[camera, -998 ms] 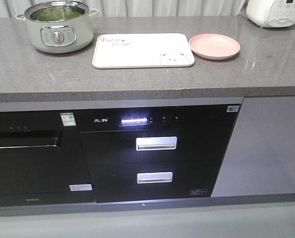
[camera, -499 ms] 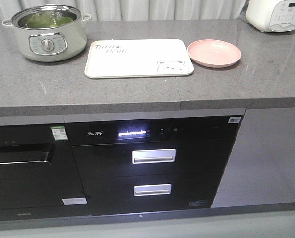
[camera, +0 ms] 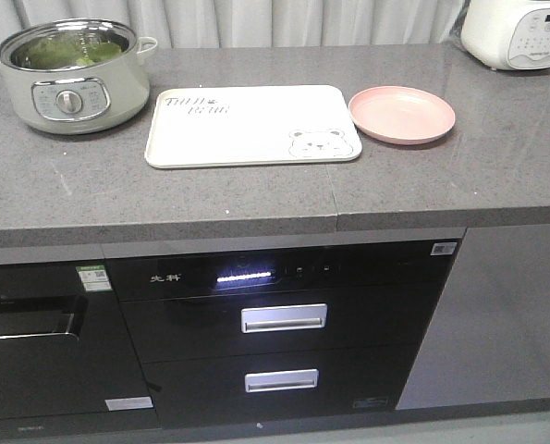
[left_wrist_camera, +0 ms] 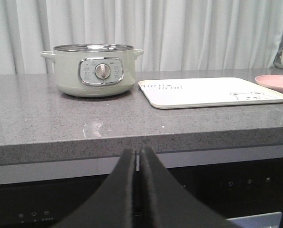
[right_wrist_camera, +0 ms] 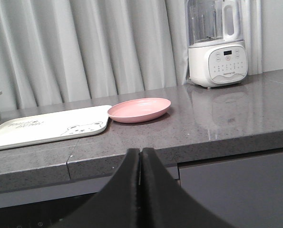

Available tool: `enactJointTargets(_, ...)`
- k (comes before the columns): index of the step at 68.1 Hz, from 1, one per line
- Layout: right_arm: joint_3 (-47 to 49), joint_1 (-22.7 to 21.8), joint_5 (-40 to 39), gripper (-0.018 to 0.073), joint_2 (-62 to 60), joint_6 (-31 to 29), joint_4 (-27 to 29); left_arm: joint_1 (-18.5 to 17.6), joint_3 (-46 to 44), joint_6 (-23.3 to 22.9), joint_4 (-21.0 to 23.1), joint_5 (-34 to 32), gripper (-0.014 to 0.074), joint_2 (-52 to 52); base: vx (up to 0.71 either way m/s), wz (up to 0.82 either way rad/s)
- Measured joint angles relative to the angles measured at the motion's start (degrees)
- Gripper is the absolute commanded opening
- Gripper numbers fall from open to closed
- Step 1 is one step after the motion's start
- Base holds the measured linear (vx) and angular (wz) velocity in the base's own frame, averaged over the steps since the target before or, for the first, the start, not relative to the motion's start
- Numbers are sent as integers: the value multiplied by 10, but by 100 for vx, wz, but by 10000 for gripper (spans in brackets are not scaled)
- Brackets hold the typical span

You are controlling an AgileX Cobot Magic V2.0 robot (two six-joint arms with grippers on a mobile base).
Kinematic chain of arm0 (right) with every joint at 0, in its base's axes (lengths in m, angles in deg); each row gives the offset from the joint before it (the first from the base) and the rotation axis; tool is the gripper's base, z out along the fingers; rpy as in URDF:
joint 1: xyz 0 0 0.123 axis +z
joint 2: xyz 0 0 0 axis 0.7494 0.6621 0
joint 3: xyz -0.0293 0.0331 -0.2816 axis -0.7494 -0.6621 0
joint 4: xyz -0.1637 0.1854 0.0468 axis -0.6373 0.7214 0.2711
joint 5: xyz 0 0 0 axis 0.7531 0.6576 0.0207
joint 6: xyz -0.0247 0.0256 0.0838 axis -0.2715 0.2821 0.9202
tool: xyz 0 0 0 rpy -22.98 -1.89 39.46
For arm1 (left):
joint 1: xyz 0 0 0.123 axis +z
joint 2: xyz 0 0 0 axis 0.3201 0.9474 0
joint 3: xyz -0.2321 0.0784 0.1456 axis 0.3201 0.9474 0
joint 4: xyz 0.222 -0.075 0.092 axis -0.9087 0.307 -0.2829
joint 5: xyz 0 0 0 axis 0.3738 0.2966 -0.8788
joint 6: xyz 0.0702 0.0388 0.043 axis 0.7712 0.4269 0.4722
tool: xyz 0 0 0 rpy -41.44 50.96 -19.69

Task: Transfer vegetables to tray and serve
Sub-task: 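Drive up to the counter edge facing the tray and pot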

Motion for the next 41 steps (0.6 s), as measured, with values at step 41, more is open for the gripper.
enactJointTargets(41, 0, 0, 0, -6, 0, 0, 0, 0, 0, 0, 0, 0, -6, 0, 9, 1)
